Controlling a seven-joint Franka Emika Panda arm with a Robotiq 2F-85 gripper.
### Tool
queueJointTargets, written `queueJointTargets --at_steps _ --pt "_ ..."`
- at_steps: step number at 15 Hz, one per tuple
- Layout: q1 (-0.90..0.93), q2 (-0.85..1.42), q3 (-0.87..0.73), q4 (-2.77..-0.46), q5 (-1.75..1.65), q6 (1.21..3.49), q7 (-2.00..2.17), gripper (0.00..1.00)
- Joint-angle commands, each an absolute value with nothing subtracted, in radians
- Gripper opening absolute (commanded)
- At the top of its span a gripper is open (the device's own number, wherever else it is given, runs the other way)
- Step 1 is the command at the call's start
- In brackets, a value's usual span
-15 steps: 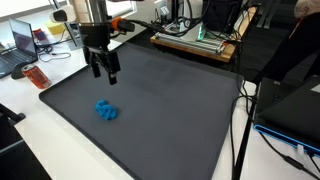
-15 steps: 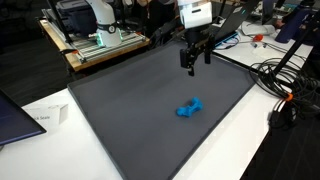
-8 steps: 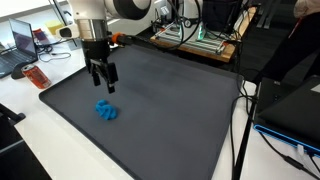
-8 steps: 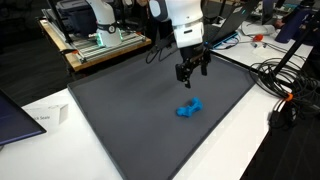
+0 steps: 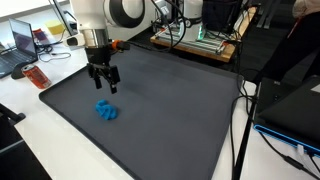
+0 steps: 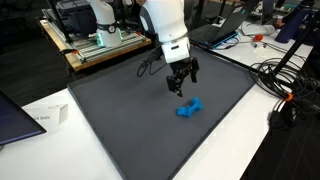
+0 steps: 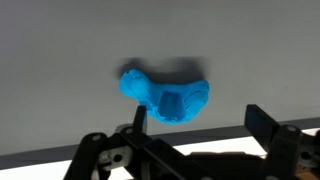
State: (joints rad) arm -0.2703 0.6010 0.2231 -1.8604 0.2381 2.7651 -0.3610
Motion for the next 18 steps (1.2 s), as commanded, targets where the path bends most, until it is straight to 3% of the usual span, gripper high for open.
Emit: queueJointTargets --at_steps 1,6,18 --pt "-0.397 0.600 0.336 -1.890 0.310 2.773 -0.540 1.00" --pt "-0.502 0.615 0.401 -1.870 0.341 2.710 -0.723 1.00" --pt "-0.534 0.701 0.354 -1.708 0.405 2.524 -1.050 1.00"
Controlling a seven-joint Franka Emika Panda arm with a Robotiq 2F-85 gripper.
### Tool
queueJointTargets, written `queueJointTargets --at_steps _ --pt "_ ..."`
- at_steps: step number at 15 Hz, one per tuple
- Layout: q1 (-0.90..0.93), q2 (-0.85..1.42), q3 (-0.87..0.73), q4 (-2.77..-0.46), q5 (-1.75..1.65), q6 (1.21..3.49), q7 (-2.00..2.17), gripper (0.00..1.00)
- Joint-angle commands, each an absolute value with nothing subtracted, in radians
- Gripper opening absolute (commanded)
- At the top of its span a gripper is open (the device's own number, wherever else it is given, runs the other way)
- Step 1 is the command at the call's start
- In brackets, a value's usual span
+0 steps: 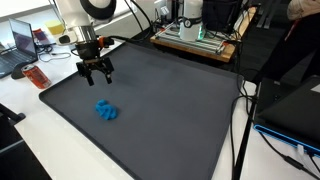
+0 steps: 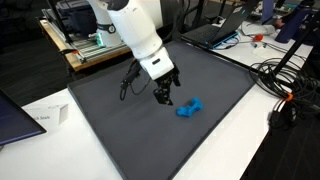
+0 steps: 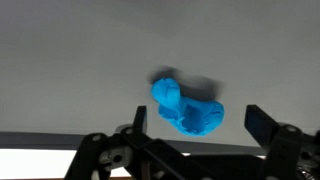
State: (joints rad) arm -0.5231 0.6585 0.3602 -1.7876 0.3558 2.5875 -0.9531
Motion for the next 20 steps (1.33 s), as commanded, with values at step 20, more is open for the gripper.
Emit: queueJointTargets --at_steps 20 --pt "-0.497 0.893 0.242 -1.250 0.421 2.137 -1.466 1.00"
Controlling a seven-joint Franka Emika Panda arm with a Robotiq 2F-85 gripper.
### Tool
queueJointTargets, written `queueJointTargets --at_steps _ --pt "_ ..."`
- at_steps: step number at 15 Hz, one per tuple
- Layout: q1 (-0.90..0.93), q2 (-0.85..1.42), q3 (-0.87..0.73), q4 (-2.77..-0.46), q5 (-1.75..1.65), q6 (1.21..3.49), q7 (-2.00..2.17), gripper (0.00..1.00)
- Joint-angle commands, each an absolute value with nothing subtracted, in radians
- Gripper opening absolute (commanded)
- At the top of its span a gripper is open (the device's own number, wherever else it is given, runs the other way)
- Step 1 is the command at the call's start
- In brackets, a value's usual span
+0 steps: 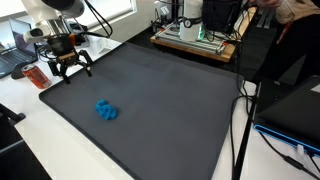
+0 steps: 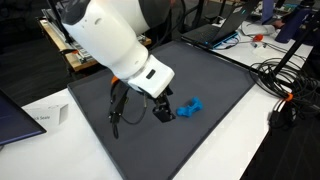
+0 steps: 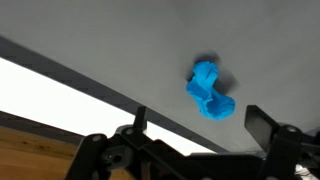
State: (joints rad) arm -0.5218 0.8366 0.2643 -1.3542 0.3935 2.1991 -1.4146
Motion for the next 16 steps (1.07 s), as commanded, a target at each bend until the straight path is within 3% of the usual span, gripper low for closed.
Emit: queueJointTargets --at_steps 1,7,16 --pt "-0.493 0.903 0.239 -1.231 0.420 2.124 -1.472 1.00" --pt "-0.479 0.925 0.221 -1.207 0.419 2.100 -1.461 1.00" --pt "-0.459 0.776 0.188 -1.463 0.440 2.157 -1.382 1.00"
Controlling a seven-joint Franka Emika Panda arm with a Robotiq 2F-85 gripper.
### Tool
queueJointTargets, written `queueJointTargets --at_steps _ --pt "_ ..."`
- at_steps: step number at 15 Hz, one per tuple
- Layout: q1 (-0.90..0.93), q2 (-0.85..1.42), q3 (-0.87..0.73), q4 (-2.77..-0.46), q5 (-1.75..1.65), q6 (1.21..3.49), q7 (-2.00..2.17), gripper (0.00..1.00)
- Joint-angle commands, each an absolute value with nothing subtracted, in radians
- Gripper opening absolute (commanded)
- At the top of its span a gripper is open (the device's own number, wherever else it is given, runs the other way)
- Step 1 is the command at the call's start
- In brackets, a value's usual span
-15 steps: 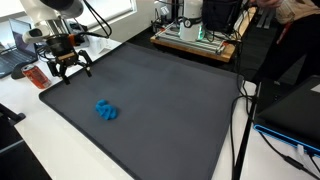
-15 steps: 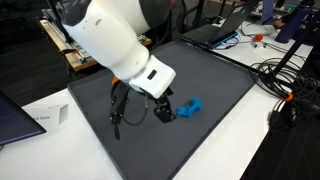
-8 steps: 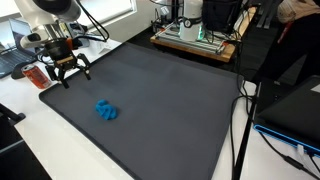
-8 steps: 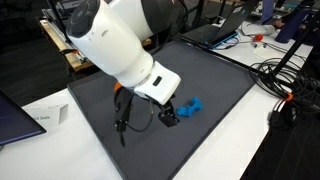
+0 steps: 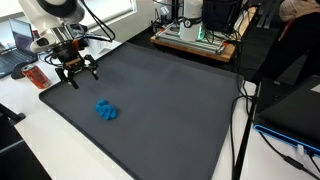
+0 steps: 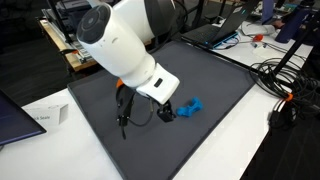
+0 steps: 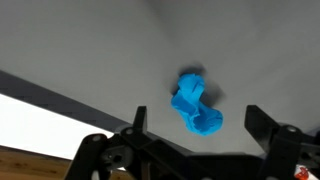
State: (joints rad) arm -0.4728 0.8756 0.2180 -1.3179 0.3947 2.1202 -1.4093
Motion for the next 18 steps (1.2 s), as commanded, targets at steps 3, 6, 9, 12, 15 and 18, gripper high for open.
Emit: queueJointTargets --at_steps 3,6,9,12,15,18 --pt "-0.463 0.687 0.187 -1.609 0.483 2.227 -1.368 1.00" --pt "-0.455 0.593 0.180 -1.752 0.548 2.315 -1.337 1.00" --pt "-0.437 0.491 0.177 -1.902 0.613 2.394 -1.303 1.00" --pt "-0.393 0.399 0.164 -2.022 0.674 2.442 -1.253 1.00" --pt "-0.330 0.329 0.145 -2.106 0.721 2.492 -1.173 1.00" --pt "-0.246 0.280 0.115 -2.167 0.711 2.564 -1.025 1.00"
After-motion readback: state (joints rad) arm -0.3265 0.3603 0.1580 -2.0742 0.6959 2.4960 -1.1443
